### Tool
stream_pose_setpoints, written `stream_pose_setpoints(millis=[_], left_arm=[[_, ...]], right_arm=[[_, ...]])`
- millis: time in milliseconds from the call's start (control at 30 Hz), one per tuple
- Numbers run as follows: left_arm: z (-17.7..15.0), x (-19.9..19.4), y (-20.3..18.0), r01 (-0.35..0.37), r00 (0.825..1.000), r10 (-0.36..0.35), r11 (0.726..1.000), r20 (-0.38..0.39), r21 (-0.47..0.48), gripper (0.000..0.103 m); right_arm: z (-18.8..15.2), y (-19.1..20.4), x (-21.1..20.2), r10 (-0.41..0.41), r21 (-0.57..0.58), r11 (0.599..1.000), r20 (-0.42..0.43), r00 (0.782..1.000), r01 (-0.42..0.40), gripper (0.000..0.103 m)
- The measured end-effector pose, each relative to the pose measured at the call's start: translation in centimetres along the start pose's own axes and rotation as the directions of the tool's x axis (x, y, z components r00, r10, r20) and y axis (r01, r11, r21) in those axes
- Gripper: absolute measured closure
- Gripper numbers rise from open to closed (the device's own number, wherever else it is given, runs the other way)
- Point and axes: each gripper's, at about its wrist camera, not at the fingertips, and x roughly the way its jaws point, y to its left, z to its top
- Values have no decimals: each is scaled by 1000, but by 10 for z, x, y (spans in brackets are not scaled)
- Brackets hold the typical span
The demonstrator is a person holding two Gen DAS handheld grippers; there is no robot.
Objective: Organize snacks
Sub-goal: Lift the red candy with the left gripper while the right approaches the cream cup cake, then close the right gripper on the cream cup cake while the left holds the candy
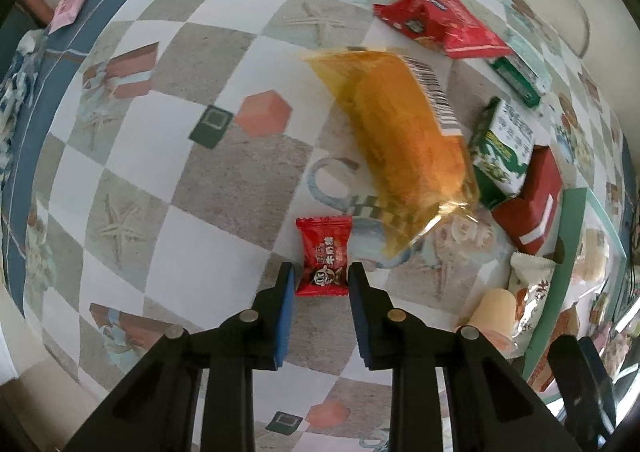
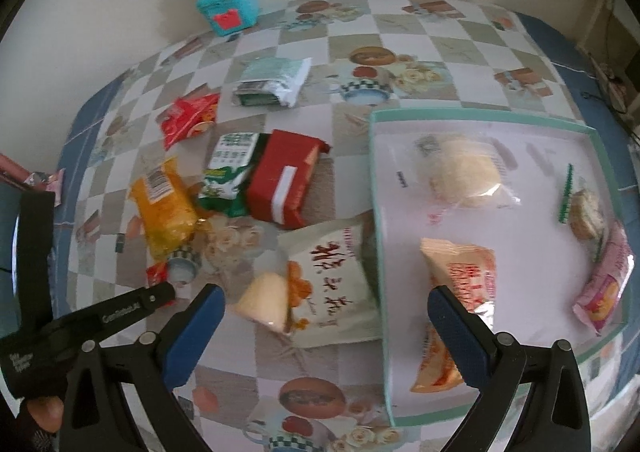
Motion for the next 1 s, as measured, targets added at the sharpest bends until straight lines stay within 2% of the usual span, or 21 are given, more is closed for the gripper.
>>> stream_pose_setpoints(millis=[133,300,433,500,567,767,833,900,1000], left_arm=[[3,3,23,-14,1000,14,999,-5,-36,75],[3,-3,54,-26,1000,25,998,-8,-57,75],[6,-3,69,-19,1000,18,998,-12,-63,75],[5,-4,69,-18,1000,17,998,-12,-64,75],[6,-4,71,-17,1000,16,998,-13,-64,75],[6,-3,67,-18,1000,17,998,-13,-66,75],[5,-5,70,-21,1000,20,998,-13,-64,75],[8,0,73,-23,1000,23,998,-12,-62,75],[6,0,64,-26,1000,25,997,-12,-69,75]], right_arm=[[-3,10,7,26,-39,999,-15,1000,-27,3],[-9,27,20,55,-98,993,-54,997,-60,18],[-13,39,28,84,-133,987,-77,993,-94,23],[-15,44,30,92,-146,984,-81,992,-103,33],[-16,48,33,97,-152,982,-90,991,-110,38],[-15,53,41,68,-160,984,-85,994,-81,38],[-15,55,42,48,-168,984,-78,996,-61,45],[-14,58,44,39,-176,983,-75,996,-51,56],[-14,64,48,47,-187,980,-87,995,-63,56]])
